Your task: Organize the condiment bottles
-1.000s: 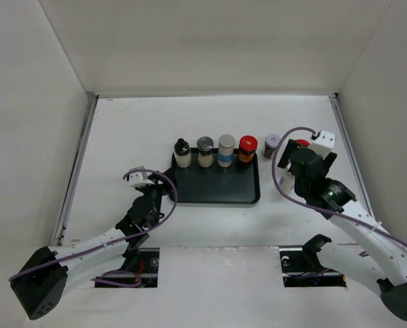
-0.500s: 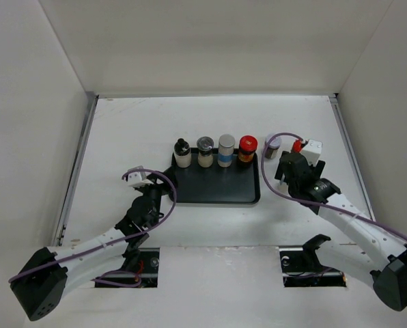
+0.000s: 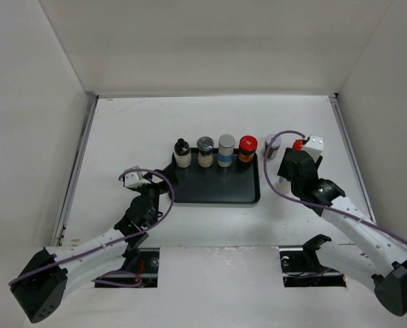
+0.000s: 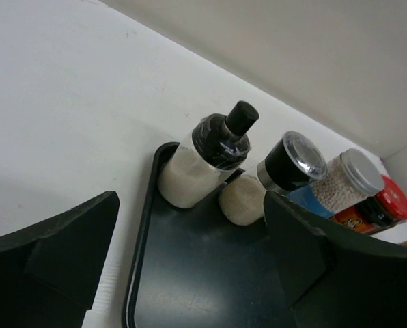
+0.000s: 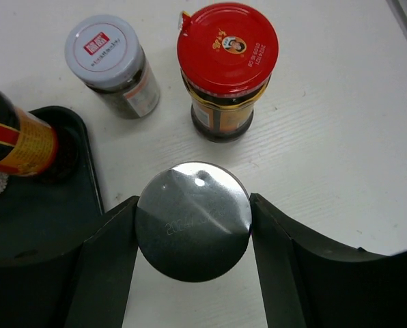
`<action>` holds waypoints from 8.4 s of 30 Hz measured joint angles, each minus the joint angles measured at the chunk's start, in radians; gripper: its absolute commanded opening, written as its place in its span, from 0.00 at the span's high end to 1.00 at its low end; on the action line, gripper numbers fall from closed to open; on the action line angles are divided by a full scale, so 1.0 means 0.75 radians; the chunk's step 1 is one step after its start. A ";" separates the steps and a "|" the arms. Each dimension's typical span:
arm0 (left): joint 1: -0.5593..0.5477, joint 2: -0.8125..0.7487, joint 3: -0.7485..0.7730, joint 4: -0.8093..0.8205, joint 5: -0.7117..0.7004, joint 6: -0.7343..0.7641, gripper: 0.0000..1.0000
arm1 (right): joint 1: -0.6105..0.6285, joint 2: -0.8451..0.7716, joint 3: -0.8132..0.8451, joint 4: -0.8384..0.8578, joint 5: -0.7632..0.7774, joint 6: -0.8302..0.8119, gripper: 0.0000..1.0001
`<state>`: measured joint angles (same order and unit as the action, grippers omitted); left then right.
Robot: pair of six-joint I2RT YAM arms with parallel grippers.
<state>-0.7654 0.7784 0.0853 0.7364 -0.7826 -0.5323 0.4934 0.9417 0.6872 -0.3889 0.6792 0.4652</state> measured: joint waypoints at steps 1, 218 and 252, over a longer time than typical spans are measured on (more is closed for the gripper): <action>0.006 -0.019 -0.002 -0.001 -0.012 -0.003 0.06 | 0.013 -0.022 0.014 -0.021 0.005 -0.005 0.55; 0.230 -0.127 -0.045 0.153 -0.147 -0.218 0.00 | 0.063 0.135 -0.032 0.538 -0.157 -0.067 0.45; 0.186 -0.115 0.285 -0.685 -0.125 -0.212 0.00 | 0.623 0.276 0.087 0.588 0.019 0.010 0.00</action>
<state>-0.6262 0.6922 0.2989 0.2226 -0.8761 -0.6914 0.9607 1.1488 0.7528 0.0521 0.6937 0.4725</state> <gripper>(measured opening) 0.997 0.998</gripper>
